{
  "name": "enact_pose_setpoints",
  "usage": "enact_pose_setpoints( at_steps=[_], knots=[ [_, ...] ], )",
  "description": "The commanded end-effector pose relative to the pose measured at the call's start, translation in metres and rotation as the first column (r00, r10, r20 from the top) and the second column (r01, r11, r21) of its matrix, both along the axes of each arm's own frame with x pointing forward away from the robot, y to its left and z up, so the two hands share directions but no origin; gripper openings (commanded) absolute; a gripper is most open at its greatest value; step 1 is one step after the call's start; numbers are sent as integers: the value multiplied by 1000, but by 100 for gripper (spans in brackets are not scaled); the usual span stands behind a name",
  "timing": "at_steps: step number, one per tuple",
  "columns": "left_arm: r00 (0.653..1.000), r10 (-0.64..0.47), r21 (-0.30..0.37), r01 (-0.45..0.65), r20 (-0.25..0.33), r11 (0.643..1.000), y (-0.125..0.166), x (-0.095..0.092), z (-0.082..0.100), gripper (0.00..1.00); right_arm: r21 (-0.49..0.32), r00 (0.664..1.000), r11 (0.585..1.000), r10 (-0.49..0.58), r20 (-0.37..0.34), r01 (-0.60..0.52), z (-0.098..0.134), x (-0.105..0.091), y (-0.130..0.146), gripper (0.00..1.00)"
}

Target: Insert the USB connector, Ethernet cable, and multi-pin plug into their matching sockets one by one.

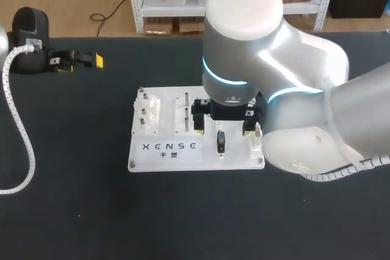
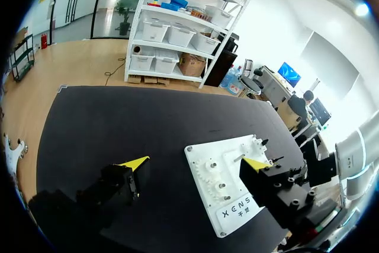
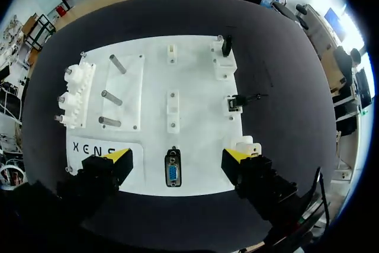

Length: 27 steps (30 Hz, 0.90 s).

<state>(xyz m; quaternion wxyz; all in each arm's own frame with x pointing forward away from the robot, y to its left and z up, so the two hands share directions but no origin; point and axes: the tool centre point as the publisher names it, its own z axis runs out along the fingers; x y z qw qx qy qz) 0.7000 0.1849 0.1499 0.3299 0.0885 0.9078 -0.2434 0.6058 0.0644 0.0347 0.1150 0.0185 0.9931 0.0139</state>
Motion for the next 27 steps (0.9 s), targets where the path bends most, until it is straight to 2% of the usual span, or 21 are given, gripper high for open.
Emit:
enact_pose_setpoints(
  at_steps=[1,2,3,4,5,6,15,16,17,22,27],
  knots=[
    [1000,0,0,0,0,1000,0,0,0,100,-9,1000,1000,5,-15,-5,-5,-2,8,100],
    [1000,0,0,0,0,1000,0,0,0,100,-11,1000,1000,8,-18,-8,-7,-3,9,100],
    [1000,0,0,0,0,1000,0,0,0,100,-14,1000,1000,9,-22,-9,-8,-4,9,95],
    [1000,0,0,0,0,1000,0,0,0,100,-14,1000,1000,8,-27,-9,-10,-5,10,74],
    [1000,0,0,0,0,1000,0,0,0,100,-17,1000,1000,9,-29,-10,-11,-6,10,58],
    [1000,0,0,0,0,1000,0,0,0,100,-18,1000,1000,10,-30,-10,-12,-6,10,50],
    [1000,0,0,0,0,1000,0,0,0,100,-32,999,999,16,-45,-18,-23,-6,14,31],
    [1000,0,0,0,0,1000,0,0,0,100,-32,999,999,16,-46,-18,-23,-6,14,27],
    [1000,0,0,0,0,1000,0,0,0,100,-32,999,999,17,-46,-19,-23,-6,15,18],
    [1000,0,0,0,0,1000,0,0,0,100,-35,999,999,24,-44,-26,-23,-6,14,0],
    [1000,0,0,0,0,1000,0,0,0,100,-35,999,999,31,-38,-32,-23,-8,7,0]
  ],
)
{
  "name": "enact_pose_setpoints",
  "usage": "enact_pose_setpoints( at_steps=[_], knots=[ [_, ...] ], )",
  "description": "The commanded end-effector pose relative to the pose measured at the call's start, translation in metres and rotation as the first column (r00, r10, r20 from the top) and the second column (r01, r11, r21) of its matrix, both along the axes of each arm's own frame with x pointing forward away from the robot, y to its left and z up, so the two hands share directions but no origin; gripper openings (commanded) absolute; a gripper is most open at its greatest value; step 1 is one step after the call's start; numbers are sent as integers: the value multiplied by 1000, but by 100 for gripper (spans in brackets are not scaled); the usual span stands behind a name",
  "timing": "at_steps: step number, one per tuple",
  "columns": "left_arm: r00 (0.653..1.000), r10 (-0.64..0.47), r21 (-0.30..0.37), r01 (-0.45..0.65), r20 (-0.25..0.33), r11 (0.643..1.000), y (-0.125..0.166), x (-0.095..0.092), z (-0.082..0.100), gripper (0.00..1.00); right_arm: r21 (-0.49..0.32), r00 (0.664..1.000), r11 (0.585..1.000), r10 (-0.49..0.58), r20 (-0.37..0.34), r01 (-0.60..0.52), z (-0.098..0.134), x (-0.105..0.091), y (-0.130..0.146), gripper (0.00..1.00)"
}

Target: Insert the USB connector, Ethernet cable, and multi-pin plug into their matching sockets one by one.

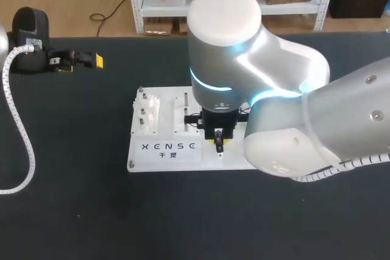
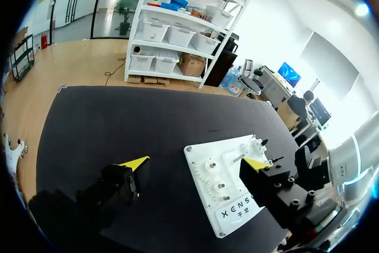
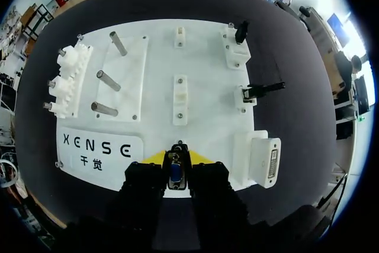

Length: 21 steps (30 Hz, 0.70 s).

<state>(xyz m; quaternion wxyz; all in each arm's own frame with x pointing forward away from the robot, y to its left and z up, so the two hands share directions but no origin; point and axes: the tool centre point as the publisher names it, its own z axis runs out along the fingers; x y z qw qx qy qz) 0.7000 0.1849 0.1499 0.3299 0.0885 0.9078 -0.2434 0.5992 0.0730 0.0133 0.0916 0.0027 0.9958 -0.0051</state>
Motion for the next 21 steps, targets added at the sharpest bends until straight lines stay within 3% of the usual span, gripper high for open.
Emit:
enact_pose_setpoints(
  at_steps=[1,21],
  knots=[
    [1000,0,0,0,0,1000,0,0,0,100,9,1000,1000,5,13,-5,-1,-1,-3,0],
    [1000,0,0,0,0,1000,0,0,0,100,66,993,997,17,118,-25,38,8,-24,0]
  ],
)
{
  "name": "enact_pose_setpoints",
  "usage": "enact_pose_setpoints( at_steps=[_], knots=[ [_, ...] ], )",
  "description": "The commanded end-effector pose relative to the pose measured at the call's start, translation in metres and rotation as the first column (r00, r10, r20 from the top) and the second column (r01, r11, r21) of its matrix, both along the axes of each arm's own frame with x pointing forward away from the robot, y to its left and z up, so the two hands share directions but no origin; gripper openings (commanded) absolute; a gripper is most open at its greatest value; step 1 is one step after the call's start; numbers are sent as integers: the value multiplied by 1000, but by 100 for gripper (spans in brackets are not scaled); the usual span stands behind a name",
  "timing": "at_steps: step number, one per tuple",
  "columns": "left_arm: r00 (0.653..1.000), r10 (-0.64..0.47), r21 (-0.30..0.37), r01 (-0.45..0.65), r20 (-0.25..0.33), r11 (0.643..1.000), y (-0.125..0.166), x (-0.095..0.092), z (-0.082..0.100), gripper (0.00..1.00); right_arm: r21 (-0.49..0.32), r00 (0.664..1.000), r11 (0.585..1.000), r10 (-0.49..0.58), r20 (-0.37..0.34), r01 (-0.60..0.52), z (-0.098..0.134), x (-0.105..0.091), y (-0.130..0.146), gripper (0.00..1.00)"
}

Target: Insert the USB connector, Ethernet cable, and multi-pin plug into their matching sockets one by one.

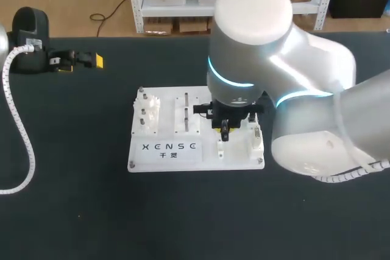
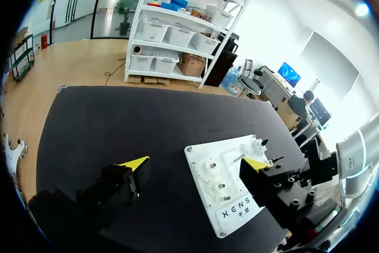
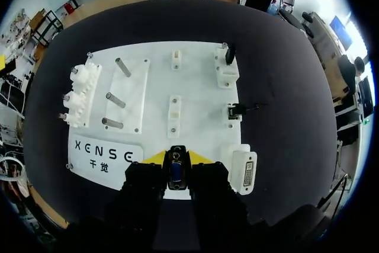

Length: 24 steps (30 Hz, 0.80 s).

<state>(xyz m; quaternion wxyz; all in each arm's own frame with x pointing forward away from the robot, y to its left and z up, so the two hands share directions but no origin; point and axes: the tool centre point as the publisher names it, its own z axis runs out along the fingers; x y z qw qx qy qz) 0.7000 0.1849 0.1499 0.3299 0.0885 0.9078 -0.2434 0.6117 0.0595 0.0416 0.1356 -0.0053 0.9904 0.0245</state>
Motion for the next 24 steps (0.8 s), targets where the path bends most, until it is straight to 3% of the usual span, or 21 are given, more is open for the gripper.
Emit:
enact_pose_setpoints(
  at_steps=[1,9,24],
  knots=[
    [1000,0,0,0,0,1000,0,0,0,100,12,999,1000,-1,33,1,12,-4,-13,0],
    [1000,0,0,0,0,1000,0,0,0,100,9,997,1000,-16,70,15,33,-2,-34,0],
    [1000,0,0,0,0,1000,0,0,0,100,-26,995,999,-40,86,42,33,-5,-60,0]
  ],
)
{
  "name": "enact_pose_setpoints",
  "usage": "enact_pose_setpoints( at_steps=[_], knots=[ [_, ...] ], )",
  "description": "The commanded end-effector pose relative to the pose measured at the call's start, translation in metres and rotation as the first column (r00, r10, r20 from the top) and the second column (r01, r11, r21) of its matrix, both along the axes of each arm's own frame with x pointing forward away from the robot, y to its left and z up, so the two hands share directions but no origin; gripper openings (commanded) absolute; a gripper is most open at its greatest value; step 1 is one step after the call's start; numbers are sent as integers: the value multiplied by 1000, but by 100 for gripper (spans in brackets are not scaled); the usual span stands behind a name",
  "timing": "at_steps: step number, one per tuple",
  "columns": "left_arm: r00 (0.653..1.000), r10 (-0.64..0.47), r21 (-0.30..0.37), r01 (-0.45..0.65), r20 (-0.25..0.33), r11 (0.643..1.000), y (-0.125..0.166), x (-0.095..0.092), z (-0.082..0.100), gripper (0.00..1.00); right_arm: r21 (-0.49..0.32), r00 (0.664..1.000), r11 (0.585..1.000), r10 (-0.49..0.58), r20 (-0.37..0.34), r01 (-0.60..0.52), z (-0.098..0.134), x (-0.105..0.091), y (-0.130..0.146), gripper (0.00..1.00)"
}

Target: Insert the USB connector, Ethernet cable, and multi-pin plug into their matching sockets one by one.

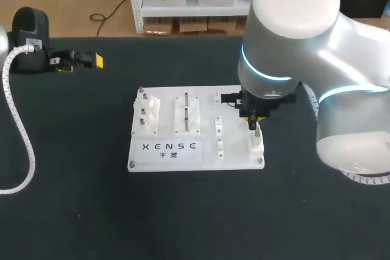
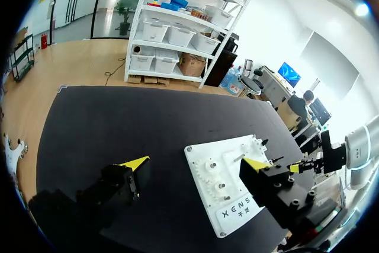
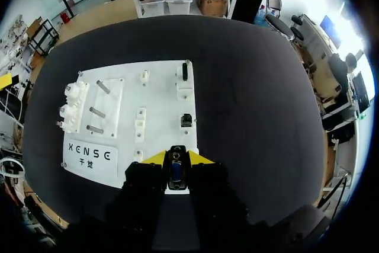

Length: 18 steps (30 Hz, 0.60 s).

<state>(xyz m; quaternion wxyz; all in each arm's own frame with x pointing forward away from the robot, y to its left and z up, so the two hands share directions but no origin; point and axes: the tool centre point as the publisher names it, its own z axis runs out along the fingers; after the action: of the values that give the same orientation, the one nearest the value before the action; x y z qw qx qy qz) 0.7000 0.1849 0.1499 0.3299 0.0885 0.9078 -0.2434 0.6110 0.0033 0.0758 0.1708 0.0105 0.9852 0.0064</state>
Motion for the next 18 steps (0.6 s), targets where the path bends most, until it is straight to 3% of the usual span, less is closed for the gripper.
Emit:
enact_pose_setpoints(
  at_steps=[1,18],
  knots=[
    [1000,0,0,0,0,1000,0,0,0,100,3,1000,1000,-3,15,3,-1,-4,-5,0],
    [1000,0,0,0,0,1000,0,0,0,100,-35,1000,999,14,11,-14,-12,-15,-12,0]
  ],
)
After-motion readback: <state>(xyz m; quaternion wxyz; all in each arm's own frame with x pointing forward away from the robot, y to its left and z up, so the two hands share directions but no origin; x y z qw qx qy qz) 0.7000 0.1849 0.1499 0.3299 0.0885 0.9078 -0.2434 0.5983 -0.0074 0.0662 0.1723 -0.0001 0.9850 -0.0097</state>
